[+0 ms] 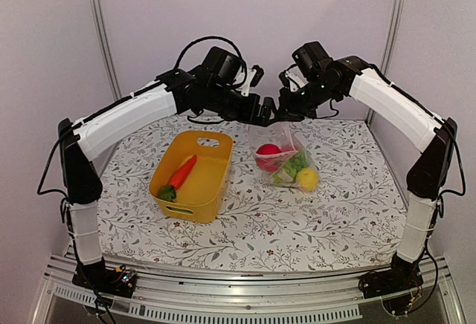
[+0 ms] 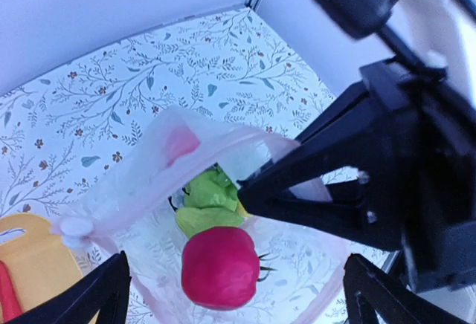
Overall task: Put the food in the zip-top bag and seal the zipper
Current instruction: Place the fake vegetable in the zipper food storage bag, then pick up the fake vegetable from the bin.
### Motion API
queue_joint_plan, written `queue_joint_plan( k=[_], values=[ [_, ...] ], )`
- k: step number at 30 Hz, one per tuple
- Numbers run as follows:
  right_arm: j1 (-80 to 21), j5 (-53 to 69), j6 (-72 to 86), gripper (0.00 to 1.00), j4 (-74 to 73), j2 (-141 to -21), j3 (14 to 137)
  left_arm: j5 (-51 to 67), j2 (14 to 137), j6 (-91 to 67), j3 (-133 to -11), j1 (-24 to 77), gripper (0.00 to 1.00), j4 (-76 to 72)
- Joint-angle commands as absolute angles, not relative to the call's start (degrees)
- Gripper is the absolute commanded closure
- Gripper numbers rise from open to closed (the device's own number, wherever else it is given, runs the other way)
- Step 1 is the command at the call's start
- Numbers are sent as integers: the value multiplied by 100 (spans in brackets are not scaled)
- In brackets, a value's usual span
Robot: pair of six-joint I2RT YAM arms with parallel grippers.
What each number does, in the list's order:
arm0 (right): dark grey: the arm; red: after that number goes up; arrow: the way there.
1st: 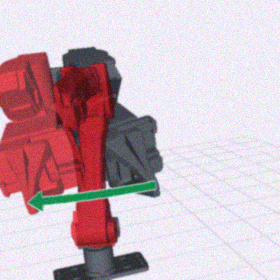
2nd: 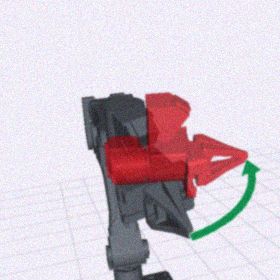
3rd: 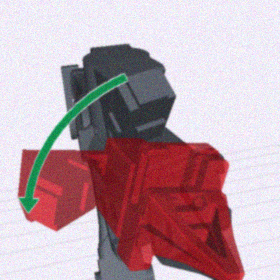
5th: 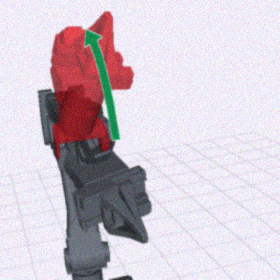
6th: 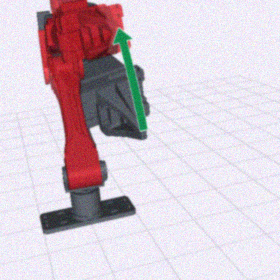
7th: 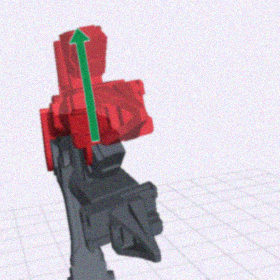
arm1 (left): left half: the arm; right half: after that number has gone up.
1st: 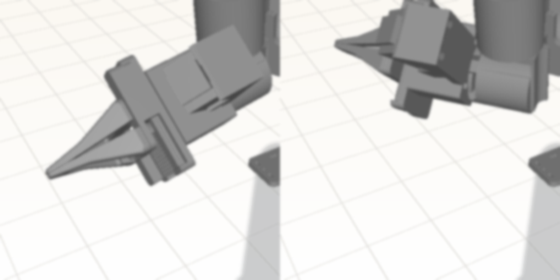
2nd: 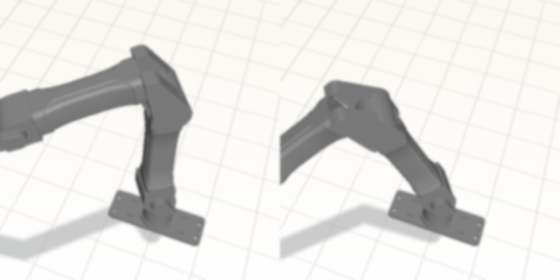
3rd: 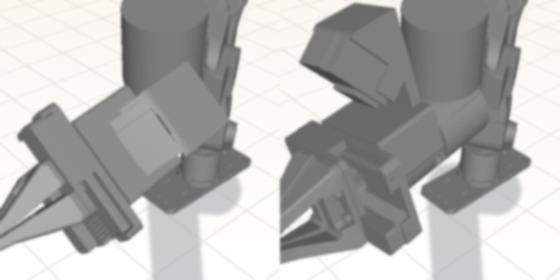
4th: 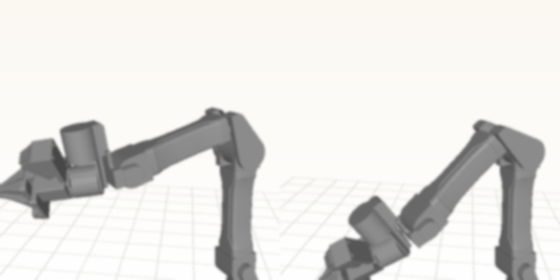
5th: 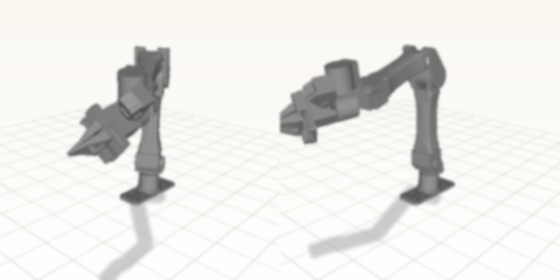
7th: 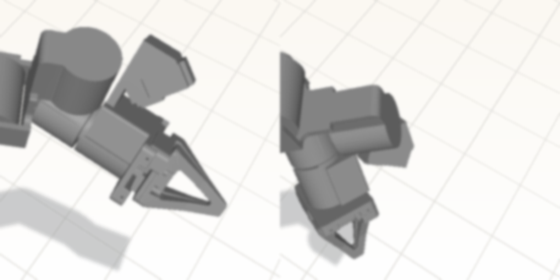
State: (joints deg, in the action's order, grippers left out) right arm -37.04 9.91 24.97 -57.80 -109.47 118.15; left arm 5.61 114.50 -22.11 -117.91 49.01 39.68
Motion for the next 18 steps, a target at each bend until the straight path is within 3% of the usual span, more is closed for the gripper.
queue_joint_plan(
  k=[1,7,11,16,18],
  values=[
    [-3573,1325,2672,100,-5725,-10762,11816,228,10970,-1992,-12036,4922,0,3985],
    [-3430,1359,2682,100,-5792,-10711,11935,-473,10241,-1830,-11595,4878,0,4369],
    [-3419,1071,2704,100,-5908,-10593,12027,-892,9497,-2120,-10290,4596,1,4657],
    [-3212,1100,2635,100,-5957,-10556,11817,-284,8914,-2755,-8800,3846,19,5079],
    [-3198,957,2628,100,-5841,-10453,11752,-85,8853,-2743,-8478,3773,21,5225]
  ],
)
